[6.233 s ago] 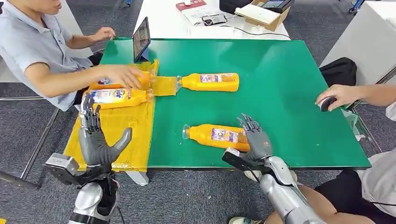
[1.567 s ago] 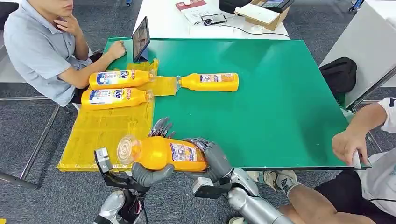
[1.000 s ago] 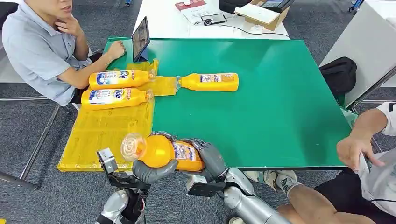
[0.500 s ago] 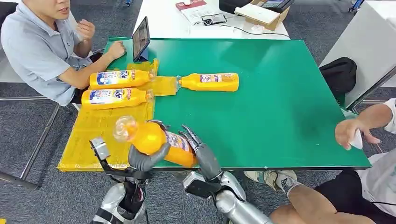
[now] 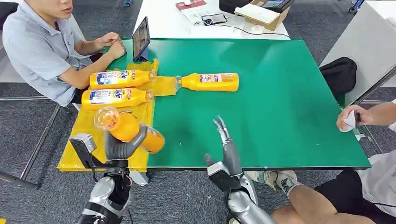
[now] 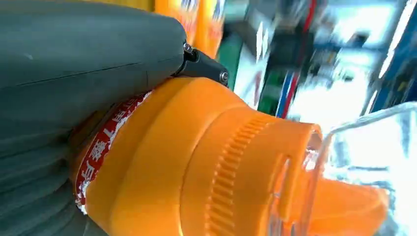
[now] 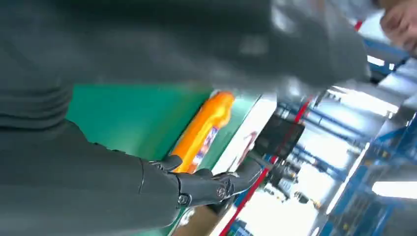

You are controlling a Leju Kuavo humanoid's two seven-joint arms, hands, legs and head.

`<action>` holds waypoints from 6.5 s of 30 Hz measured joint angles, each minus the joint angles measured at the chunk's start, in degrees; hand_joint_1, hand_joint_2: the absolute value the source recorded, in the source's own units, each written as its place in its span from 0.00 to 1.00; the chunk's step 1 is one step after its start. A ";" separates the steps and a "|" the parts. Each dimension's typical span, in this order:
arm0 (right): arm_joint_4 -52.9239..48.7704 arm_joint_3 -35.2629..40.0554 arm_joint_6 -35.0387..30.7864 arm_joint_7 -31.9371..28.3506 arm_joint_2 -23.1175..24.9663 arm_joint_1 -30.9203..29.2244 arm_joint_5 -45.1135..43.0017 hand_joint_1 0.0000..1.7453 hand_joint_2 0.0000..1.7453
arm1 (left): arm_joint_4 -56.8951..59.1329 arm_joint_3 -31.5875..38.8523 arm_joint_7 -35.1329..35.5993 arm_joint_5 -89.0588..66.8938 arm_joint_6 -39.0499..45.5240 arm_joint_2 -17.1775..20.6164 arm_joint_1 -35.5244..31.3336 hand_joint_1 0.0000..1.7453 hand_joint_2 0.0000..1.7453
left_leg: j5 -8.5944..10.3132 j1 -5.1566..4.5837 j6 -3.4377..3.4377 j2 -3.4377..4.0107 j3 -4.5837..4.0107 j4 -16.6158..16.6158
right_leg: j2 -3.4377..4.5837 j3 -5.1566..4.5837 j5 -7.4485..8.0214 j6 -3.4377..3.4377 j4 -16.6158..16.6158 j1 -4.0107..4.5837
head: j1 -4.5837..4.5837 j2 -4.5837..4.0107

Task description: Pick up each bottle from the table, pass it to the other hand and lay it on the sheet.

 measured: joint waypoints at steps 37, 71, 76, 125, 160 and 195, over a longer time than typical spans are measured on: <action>-3.06 -8.07 16.31 0.02 5.36 2.18 3.92 0.00 0.00 | 50.01 -7.21 25.00 -71.00 1.89 1.97 -30.67 0.00 1.00 | 0.04 0.01 -0.01 0.05 0.04 0.00 | 0.02 0.02 0.04 -0.02 0.03 0.00 | -0.02 0.00; -0.74 -8.97 12.58 0.00 5.77 2.57 0.48 0.00 1.00 | 34.14 3.76 -6.67 -22.11 -8.23 -6.72 -19.47 0.00 1.00 | 0.03 0.00 0.00 -0.03 -0.01 0.00 | -0.01 0.04 0.01 -0.01 0.03 0.00 | -0.02 0.00; -2.47 -6.10 4.78 0.00 4.33 2.80 3.29 0.00 1.00 | 19.66 5.82 -4.81 5.41 -10.13 -7.52 -12.82 0.00 1.00 | 0.00 0.00 -0.01 -0.03 -0.01 0.00 | 0.00 0.02 -0.01 -0.01 0.01 0.00 | -0.02 0.00; 34.25 -8.24 15.87 19.85 -7.23 -21.96 37.05 0.00 1.00 | -18.25 3.67 -7.68 -9.08 13.96 -2.91 8.24 0.00 1.00 | -0.01 0.00 -0.01 -0.02 0.00 0.00 | 0.00 0.03 0.00 0.01 0.01 0.00 | -0.02 0.00; 37.61 -11.11 25.84 10.10 -7.52 -21.88 24.61 1.00 1.00 | -15.84 3.15 -5.64 -5.80 10.70 -2.77 8.33 0.00 1.00 | -0.04 0.01 -0.03 0.28 0.49 0.00 | 0.08 0.35 0.03 -0.05 -0.01 0.02 | -0.02 0.00; 14.12 -17.73 22.40 2.08 -2.40 -7.01 9.18 1.00 1.00 | -9.07 1.03 1.35 4.73 -5.39 -2.71 10.71 0.00 1.00 | -0.05 0.00 -0.03 0.06 0.16 -0.01 | 0.04 0.16 -0.03 -0.02 0.00 0.01 | -0.02 0.00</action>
